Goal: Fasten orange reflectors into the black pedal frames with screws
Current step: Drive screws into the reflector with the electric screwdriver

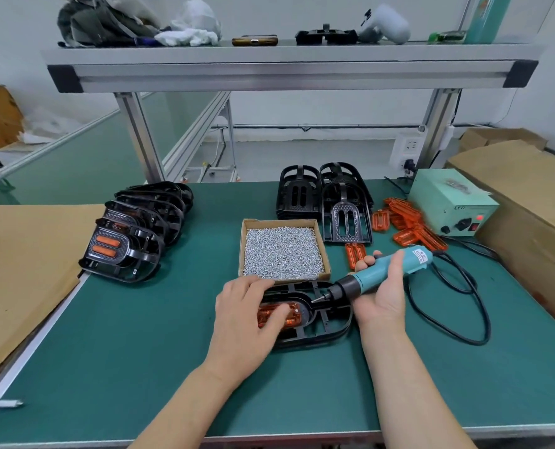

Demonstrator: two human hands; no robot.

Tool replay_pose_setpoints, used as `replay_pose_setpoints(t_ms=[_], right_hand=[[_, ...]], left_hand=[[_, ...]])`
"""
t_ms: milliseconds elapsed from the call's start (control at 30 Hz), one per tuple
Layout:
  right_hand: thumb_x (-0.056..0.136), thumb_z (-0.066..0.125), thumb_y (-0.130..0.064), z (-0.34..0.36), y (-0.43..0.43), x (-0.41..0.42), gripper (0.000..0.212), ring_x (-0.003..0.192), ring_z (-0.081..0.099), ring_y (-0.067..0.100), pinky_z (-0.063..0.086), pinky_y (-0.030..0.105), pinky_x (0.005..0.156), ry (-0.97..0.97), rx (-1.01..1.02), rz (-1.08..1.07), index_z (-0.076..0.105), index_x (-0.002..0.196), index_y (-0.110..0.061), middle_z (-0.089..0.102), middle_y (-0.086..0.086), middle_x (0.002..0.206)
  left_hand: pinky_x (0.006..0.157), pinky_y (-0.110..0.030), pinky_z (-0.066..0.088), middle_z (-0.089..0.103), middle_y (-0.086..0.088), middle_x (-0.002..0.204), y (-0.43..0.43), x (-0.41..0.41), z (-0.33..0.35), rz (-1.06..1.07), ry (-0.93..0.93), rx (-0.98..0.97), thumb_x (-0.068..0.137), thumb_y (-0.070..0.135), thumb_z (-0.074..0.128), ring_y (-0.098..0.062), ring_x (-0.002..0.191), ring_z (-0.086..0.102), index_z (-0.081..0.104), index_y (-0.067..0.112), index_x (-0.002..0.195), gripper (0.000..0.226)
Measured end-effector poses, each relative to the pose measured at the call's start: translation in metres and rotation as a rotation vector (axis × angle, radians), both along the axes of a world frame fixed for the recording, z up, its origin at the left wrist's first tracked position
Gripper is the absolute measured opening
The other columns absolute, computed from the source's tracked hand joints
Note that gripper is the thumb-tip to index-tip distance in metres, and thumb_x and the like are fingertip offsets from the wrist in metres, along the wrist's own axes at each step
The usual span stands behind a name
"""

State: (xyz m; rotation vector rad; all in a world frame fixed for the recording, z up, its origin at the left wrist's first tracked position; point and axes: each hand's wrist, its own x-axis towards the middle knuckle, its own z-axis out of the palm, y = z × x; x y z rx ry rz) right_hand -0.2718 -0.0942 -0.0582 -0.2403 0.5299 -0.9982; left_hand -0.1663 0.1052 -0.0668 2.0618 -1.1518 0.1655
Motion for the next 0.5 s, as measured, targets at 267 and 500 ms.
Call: replay_pose_setpoints(t_ms=[267,500], right_hand=[[0.096,0.057,-0.056,-0.002,-0.002,0.002,0.035,0.064,0.055,0.007,0.053,0.020,0.064,-0.001,-0.017,0.014,0.057,0.091,-0.021,0.055,-0.007,0.076],[0.095,0.059,-0.054,-0.004,-0.003,0.003,0.035,0.065,0.056,0.007,0.052,0.022,0.073,0.002,-0.042,0.009,0.058,0.092,-0.020,0.057,-0.005,0.077]], left_hand=[[0.089,-0.036,0.040,0.065,0.000,0.118,-0.051,0.067,0.046,0.162,-0.188,0.447,0.095,0.035,0.053,-0.024,0.108,0.054,0.067,0.030,0.121,0.030],[0.082,-0.034,0.035,0.070,0.003,0.101,-0.084,0.074,0.047,0.111,-0.234,0.761,0.091,0.026,0.059,-0.021,0.093,0.063,0.070,0.023,0.101,0.015]])
